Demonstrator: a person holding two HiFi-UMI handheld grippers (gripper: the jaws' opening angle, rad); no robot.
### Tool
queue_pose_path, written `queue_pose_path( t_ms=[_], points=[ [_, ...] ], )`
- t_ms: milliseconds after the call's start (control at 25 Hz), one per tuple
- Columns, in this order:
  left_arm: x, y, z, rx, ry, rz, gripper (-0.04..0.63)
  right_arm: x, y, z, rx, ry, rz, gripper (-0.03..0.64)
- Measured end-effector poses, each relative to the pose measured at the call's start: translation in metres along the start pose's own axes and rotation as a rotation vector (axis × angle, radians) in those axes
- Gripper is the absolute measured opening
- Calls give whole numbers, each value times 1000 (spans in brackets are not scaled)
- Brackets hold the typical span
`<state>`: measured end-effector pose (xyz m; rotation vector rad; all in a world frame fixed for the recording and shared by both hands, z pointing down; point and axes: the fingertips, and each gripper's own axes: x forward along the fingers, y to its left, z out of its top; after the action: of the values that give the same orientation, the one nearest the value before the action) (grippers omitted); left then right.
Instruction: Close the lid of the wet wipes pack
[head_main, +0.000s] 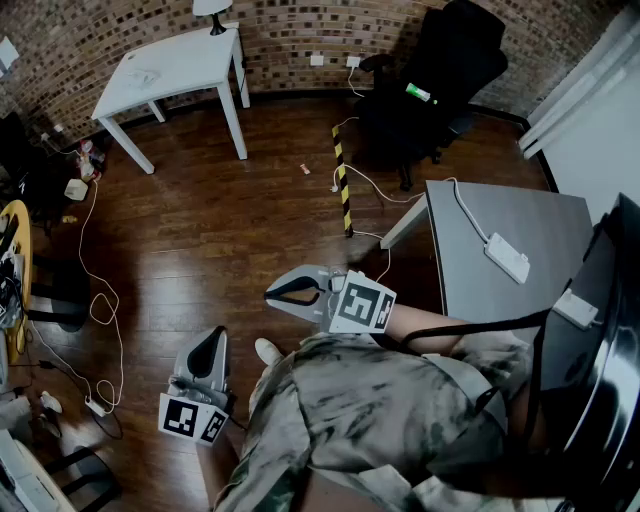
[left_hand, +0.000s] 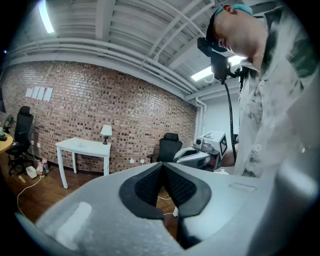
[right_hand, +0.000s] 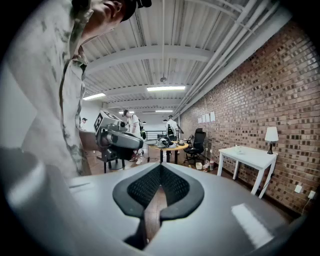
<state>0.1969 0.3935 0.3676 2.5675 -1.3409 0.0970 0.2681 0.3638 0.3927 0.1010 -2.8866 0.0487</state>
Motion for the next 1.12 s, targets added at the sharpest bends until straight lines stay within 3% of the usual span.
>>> queue_pose_path(
  t_ms=[520, 800, 1120],
  points=[
    [-74, 97, 9, 14, -2, -22, 0, 129, 3, 38, -43, -15, -12, 6],
    [-88, 139, 4, -9, 4, -34, 0, 178, 15, 47, -69, 32, 39, 6],
    [-46, 190, 16, -71, 11, -47, 0, 200, -66, 52, -53, 22, 15, 6]
  ],
)
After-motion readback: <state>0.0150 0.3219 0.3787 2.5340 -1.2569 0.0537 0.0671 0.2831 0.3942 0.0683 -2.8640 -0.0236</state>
